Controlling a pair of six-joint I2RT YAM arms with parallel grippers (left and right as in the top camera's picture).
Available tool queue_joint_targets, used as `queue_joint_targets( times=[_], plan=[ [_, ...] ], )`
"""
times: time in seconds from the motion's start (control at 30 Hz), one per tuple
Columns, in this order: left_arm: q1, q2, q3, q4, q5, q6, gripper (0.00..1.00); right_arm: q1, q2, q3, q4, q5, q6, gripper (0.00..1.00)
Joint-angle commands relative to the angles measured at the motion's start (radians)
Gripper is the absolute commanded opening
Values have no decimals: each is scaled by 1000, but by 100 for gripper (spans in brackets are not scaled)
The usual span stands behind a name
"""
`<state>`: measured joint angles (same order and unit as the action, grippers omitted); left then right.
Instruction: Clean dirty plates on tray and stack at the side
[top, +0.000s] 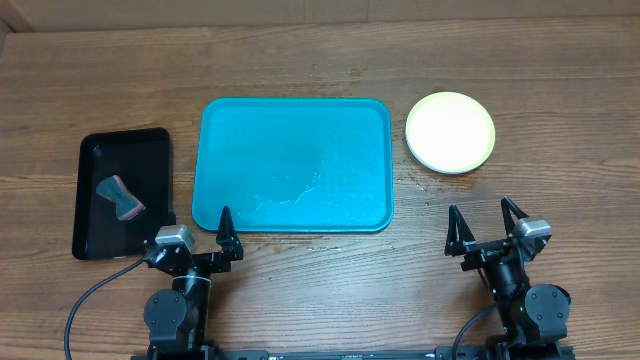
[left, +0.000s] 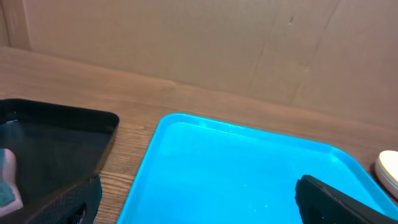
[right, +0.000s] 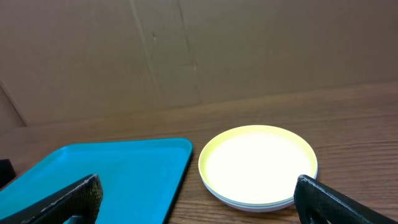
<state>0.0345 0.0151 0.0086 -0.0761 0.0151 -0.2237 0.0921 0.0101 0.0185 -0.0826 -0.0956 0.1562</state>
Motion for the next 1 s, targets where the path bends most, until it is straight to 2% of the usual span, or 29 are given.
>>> queue_joint_targets(
  times=[0.0,0.1,0.27,0.5,0.63,0.97],
  plan=[
    [3,-12,-4,-2,-19,45,100,-4,-7,-10,5,13,-8,100],
    [3,-12,-4,-2,-18,46,100,-4,-7,-10,5,13,-8,100],
    [3,-12,-4,-2,-11,150,100,-4,-7,-10,5,13,-8,100],
    [3,-12,-4,-3,-11,161,100,-4,-6,-10,5,13,-8,100],
    [3,-12,-4,-3,-15,220,100,-4,-6,-10,5,13,-8,100],
    [-2,-12,-4,-2,-9,104,100,-4,-6,-10,5,13,-8,100]
  ],
)
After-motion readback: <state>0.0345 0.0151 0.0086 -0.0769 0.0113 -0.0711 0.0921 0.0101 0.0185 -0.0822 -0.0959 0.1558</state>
